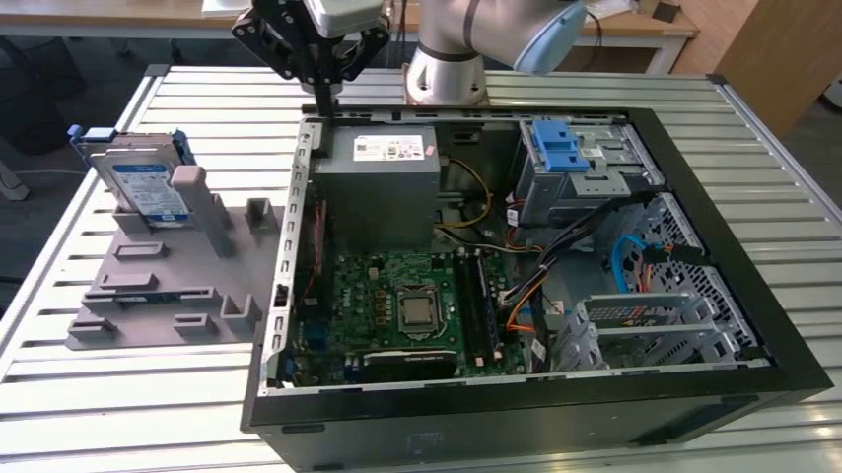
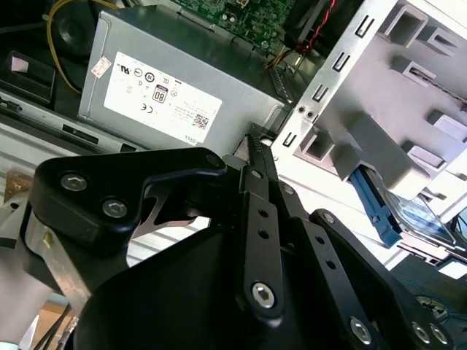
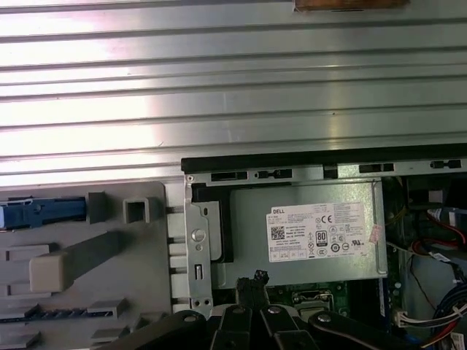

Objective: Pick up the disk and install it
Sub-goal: 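Reach for the disk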

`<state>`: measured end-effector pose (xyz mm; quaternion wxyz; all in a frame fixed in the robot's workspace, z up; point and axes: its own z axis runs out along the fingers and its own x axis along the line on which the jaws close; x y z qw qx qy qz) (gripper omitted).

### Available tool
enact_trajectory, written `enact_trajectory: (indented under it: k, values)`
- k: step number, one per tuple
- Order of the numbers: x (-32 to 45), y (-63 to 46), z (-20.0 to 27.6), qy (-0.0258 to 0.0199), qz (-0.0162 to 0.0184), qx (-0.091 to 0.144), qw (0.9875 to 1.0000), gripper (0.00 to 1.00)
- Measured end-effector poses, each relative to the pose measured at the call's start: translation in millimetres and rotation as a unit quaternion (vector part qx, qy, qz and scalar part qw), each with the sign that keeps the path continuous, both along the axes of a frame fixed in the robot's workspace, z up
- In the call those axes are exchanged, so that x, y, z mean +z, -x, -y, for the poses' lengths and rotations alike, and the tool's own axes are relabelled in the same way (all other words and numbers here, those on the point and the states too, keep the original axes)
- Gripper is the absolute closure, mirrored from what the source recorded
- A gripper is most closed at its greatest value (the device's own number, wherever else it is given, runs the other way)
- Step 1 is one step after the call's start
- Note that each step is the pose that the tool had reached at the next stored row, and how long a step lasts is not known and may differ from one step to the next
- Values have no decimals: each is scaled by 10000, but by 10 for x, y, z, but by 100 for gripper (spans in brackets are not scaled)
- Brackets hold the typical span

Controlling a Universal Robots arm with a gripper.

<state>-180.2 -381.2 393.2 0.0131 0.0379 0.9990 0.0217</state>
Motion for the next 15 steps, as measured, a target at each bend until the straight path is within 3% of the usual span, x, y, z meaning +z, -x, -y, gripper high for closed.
enact_trajectory:
  k: [15]
  values:
    - [-2, 119, -33, 0, 0, 0, 10000, 89]
